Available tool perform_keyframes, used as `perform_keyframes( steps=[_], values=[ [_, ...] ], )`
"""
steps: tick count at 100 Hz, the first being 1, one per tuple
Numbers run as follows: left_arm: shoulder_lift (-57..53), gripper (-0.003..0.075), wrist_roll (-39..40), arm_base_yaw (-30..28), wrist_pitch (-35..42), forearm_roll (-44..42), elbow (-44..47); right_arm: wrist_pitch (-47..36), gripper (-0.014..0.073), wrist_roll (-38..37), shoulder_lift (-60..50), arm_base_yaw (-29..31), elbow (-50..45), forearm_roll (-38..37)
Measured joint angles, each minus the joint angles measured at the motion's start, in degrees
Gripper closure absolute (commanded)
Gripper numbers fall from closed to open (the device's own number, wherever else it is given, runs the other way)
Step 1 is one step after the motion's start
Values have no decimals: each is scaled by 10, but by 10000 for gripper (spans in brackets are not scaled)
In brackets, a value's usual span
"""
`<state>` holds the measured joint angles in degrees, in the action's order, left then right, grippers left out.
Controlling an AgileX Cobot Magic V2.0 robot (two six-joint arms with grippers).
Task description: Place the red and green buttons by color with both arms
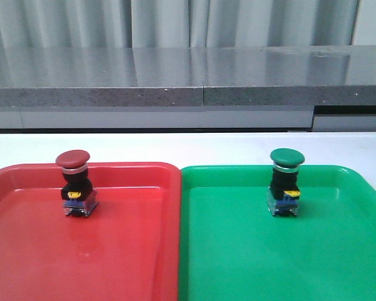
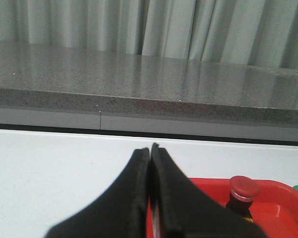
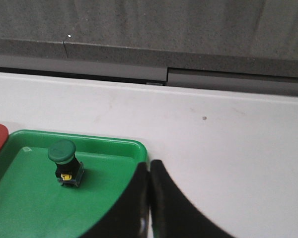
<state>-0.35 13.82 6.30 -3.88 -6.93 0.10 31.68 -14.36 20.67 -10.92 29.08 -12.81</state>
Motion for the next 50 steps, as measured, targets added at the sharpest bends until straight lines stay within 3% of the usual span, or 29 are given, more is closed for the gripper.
perform_keyframes(
  steps=[29,50],
  values=[
    [0,739,0,0,0,0,0,-210,704,66,-121,19,-169,43],
    [0,739,0,0,0,0,0,-271,704,91,-201,76,-266,104]
  ],
)
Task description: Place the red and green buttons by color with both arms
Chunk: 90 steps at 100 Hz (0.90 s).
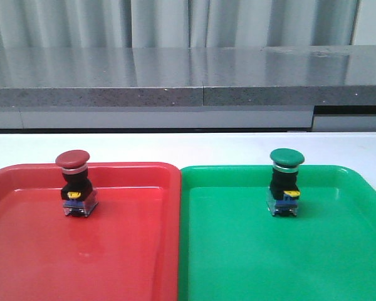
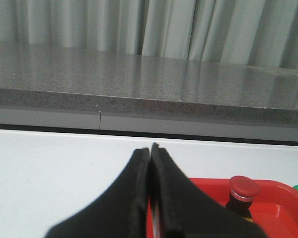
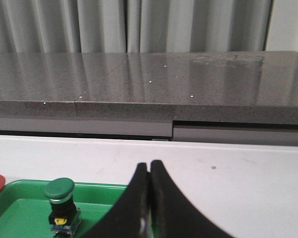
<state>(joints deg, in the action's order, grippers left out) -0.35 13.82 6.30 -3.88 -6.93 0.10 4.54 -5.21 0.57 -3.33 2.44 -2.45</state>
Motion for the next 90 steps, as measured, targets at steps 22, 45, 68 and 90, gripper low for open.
perform_keyframes(
  steps=[22,45,68,90],
  values=[
    [0,739,0,-2,0,0,0,-11,704,1,-11,19,-39,7],
    [0,739,0,-2,0,0,0,-11,704,1,-11,19,-40,9],
    [0,740,0,-2,0,0,0,-11,704,1,-11,19,-40,9],
    [0,739,0,-3,0,0,0,-11,704,1,-11,20,-40,9]
  ],
)
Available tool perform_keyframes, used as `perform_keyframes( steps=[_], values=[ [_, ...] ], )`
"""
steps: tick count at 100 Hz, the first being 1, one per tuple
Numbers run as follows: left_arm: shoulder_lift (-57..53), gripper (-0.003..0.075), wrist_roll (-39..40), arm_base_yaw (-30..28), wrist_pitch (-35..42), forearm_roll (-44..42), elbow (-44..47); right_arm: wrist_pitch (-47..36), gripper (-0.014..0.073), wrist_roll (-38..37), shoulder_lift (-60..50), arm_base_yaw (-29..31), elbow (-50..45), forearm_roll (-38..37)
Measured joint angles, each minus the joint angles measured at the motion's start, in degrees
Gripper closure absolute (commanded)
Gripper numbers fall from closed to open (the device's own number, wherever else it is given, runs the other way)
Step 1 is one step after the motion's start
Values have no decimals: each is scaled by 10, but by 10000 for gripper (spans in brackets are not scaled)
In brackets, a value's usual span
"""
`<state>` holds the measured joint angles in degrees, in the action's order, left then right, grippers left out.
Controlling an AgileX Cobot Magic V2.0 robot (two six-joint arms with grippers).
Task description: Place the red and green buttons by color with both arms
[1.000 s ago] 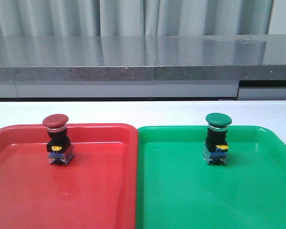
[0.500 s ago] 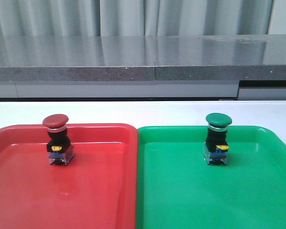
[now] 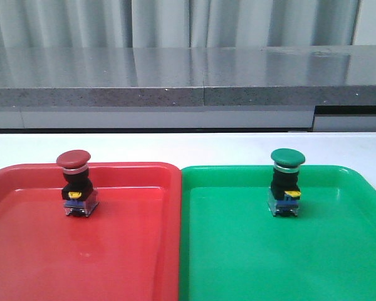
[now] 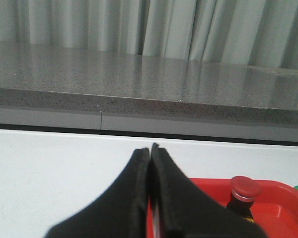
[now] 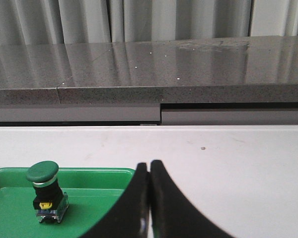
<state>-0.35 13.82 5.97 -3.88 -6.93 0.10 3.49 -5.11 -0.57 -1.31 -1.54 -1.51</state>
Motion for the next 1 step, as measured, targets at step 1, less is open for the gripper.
perform_keyframes(
  steps=[1],
  values=[
    [0,740,0,0,0,0,0,0,704,0,0,0,0,0]
  ],
)
